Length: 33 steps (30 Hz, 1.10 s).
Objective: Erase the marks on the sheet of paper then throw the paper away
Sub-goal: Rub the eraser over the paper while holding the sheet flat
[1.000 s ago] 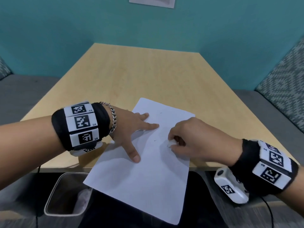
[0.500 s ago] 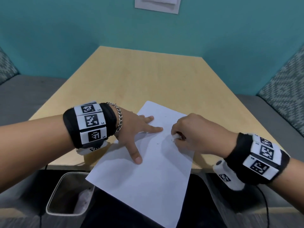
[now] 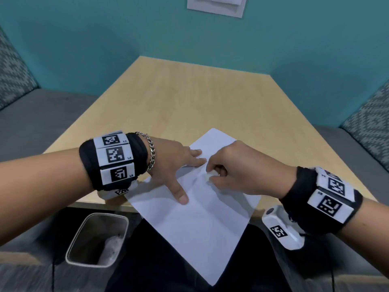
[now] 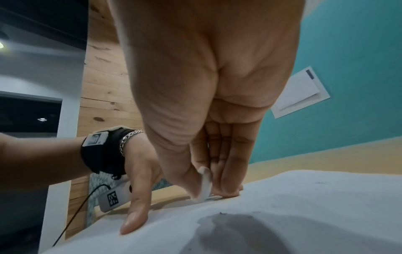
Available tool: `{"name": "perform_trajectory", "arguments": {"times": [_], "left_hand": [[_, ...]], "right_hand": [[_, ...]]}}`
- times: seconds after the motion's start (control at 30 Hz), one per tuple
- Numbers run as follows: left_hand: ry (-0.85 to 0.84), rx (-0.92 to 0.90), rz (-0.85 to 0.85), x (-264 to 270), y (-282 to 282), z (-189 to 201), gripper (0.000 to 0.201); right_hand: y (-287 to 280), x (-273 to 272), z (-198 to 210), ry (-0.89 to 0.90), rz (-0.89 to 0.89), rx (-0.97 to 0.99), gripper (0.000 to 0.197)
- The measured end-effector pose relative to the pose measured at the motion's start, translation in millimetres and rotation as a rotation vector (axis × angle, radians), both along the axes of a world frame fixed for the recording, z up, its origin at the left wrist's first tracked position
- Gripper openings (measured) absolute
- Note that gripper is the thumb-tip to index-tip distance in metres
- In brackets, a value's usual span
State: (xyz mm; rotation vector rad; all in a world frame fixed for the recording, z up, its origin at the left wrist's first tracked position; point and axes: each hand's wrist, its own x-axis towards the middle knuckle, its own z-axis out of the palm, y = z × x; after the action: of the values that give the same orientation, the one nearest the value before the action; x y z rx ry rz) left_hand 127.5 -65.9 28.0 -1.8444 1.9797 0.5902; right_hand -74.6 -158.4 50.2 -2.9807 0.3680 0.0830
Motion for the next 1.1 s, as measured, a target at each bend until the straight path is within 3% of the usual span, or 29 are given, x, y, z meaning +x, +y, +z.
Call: {"name": "perform_trajectory", "arguments": {"times": [0.13, 0.27, 0.4, 0.57, 0.73, 0.9, 1.1], "left_hand": [[0.025, -0.001, -0.002, 1, -2, -2, 0.124], [0.022, 0.006, 0.002, 2, -3, -4, 0.125], [0.016, 0.009, -0.005, 1, -2, -2, 0.126], [0.006, 0.014, 0.012, -3, 1, 3, 0.121], [0.007, 0.025, 0.009, -4, -1, 4, 0.124], [0.000, 0.021, 0.035, -5, 1, 5, 0.122], [-0.025, 0.035, 0.017, -10, 2, 13, 0.122]], "right_hand": [[-4, 11, -11, -0.008, -0.040, 0.009, 0.018], [6, 6, -8, 0.046, 0.044, 0.102, 0.017], [-7, 15, -7, 0.004, -0.013, 0.038, 0.025], [5, 6, -7, 0.052, 0.062, 0.155, 0.011], [-9, 15, -10, -0.003, -0.002, 0.031, 0.019], [4, 6, -7, 0.069, 0.085, 0.153, 0.011], [-4, 14, -13, 0.011, -0.025, -0.029, 0.021]]}}
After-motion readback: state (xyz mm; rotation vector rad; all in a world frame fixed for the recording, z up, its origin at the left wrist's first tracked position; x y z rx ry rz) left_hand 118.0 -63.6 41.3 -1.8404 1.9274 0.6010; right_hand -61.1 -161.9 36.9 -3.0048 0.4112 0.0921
